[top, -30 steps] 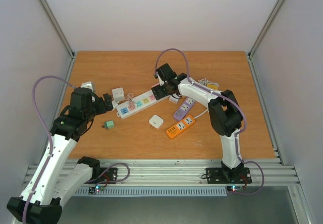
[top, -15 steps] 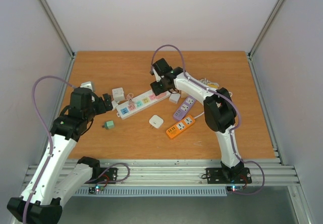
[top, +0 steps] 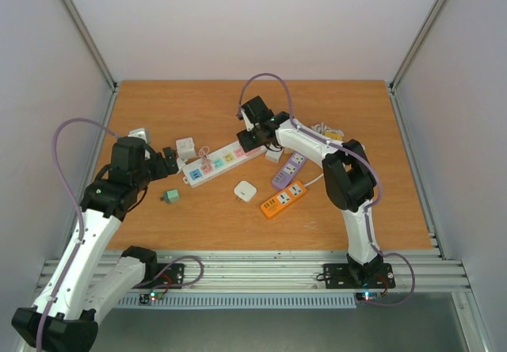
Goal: Insert the plug
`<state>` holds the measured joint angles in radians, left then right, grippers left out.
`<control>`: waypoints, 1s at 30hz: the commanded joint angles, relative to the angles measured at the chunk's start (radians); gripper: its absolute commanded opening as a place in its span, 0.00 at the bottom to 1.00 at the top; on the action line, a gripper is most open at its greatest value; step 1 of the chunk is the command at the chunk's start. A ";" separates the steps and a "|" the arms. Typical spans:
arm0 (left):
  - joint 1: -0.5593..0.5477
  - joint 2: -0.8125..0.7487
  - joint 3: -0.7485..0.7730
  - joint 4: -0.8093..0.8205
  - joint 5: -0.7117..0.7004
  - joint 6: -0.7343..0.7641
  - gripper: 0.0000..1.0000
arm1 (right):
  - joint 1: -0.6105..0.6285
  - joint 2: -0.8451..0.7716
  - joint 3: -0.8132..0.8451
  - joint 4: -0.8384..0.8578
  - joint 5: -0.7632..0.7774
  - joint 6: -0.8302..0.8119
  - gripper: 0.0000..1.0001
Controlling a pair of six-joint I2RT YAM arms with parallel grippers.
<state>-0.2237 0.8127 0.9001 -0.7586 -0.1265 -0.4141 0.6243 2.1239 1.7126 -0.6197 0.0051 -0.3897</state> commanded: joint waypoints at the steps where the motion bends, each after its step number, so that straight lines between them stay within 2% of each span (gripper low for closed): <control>1: 0.005 0.027 0.018 0.016 0.050 -0.025 0.99 | 0.016 0.104 -0.163 -0.046 0.074 0.042 0.41; 7: 0.004 0.101 0.068 -0.027 0.112 -0.091 0.99 | 0.017 0.059 -0.150 0.008 0.070 0.052 0.46; 13: 0.006 0.225 0.095 0.003 0.160 -0.159 0.99 | 0.003 -0.026 0.018 -0.017 -0.011 0.077 0.77; 17: 0.004 0.328 0.111 0.067 0.135 -0.182 0.99 | -0.016 -0.088 0.076 0.012 -0.078 0.093 0.85; 22: 0.006 0.486 0.140 0.156 0.052 -0.199 0.99 | -0.020 -0.194 0.024 0.055 -0.085 0.101 0.88; 24: 0.011 0.564 0.183 0.166 0.065 -0.222 0.96 | -0.020 -0.249 -0.044 0.081 -0.066 0.114 0.87; 27: 0.015 0.681 0.240 0.201 0.066 -0.227 0.87 | -0.020 -0.346 -0.172 0.136 -0.024 0.156 0.82; 30: 0.052 0.796 0.310 0.183 0.062 -0.210 0.84 | -0.020 -0.444 -0.284 0.174 -0.035 0.208 0.77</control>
<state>-0.2085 1.4925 1.1172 -0.6380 -0.0360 -0.6247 0.6060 1.7737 1.5406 -0.5095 -0.0425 -0.2604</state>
